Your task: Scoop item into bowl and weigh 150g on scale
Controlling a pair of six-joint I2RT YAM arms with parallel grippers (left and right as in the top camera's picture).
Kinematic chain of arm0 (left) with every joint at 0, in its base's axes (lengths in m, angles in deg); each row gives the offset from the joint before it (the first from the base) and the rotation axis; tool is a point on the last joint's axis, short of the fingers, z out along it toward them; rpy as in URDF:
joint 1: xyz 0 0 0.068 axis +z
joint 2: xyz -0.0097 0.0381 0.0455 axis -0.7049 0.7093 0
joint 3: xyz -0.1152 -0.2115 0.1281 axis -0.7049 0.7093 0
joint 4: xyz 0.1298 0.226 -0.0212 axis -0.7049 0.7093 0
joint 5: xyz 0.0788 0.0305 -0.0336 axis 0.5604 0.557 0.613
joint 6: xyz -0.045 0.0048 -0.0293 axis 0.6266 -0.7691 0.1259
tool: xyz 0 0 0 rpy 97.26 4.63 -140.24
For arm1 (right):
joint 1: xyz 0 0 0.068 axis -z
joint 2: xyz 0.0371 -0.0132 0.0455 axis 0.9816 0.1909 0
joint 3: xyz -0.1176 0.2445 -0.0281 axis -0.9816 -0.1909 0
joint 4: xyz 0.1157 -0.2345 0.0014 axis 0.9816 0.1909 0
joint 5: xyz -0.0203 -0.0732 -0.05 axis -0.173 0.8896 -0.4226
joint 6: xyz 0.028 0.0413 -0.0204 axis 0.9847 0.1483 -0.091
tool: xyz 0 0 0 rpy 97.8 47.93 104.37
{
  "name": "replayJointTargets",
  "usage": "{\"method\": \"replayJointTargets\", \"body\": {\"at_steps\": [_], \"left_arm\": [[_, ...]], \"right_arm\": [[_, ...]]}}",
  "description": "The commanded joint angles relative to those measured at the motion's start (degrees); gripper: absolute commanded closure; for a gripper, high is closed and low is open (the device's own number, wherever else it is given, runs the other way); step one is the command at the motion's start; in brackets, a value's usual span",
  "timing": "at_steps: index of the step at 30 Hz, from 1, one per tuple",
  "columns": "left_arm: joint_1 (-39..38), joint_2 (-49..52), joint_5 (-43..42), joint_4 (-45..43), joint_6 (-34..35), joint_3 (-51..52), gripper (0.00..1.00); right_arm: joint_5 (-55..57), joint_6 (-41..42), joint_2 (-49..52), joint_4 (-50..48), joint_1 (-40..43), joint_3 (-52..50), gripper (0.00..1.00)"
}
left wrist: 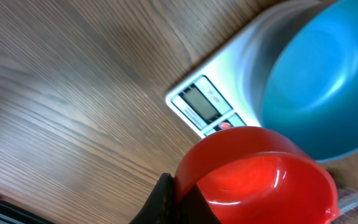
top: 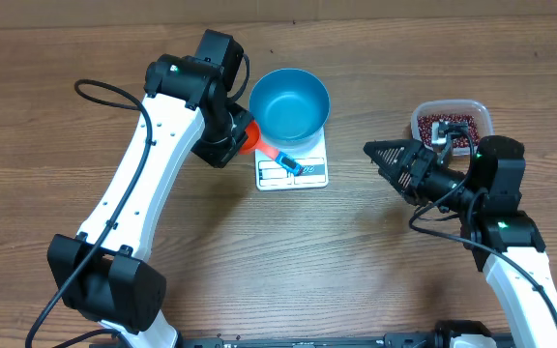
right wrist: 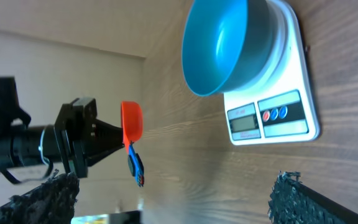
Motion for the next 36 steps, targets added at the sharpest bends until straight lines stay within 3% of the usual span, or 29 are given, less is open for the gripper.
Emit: {"method": "replayJointTargets", "body": {"at_steps": [1,4,9,13,17,28,33,34,35,36], "left_arm": [[-0.22,-0.85,-3.78,-0.5,8.33,-1.14,0.96],[-0.24,-0.85,-6.8,-1.4,12.63,-1.14,0.96],[-0.83,-0.85,-10.23,-4.42,13.62,-1.14,0.96],[-2.47,-0.81,-10.82,-4.52,17.0,-1.14,0.96],[-4.35,-0.74,-10.84,-4.52,21.88,-1.14,0.96],[-8.92,-0.76,-13.99,-7.28,27.56,-1.14,0.96],[-10.38,-0.76,-14.25,-7.28,30.01,-1.14,0.96],[-10.47,-0.76,-14.27,-7.28,30.12,-1.14,0.96],[-10.97,-0.76,-14.27,-7.3,30.21,-1.14,0.96],[-11.34,-0.76,-14.29,-7.32,30.23,-1.14,0.96]], "right_arm": [[-1.64,7.15,0.55,-0.76,-0.24,1.53,0.0],[-1.81,14.71,0.55,-0.74,-0.55,1.53,0.0],[-1.88,20.85,0.55,-2.32,-2.67,1.53,0.0],[-2.03,24.87,0.55,-10.49,-7.06,1.53,0.0],[-0.26,25.0,0.55,-16.76,-10.23,1.53,0.0],[4.68,24.57,0.55,-12.92,-11.17,1.36,0.01],[4.94,24.52,0.55,-12.28,-11.17,1.36,0.14],[4.96,24.52,0.55,-12.28,-11.17,1.36,0.18],[5.09,24.5,0.55,-12.28,-11.17,1.36,0.3],[5.07,23.91,0.55,-12.28,-11.17,1.36,0.32]]}}
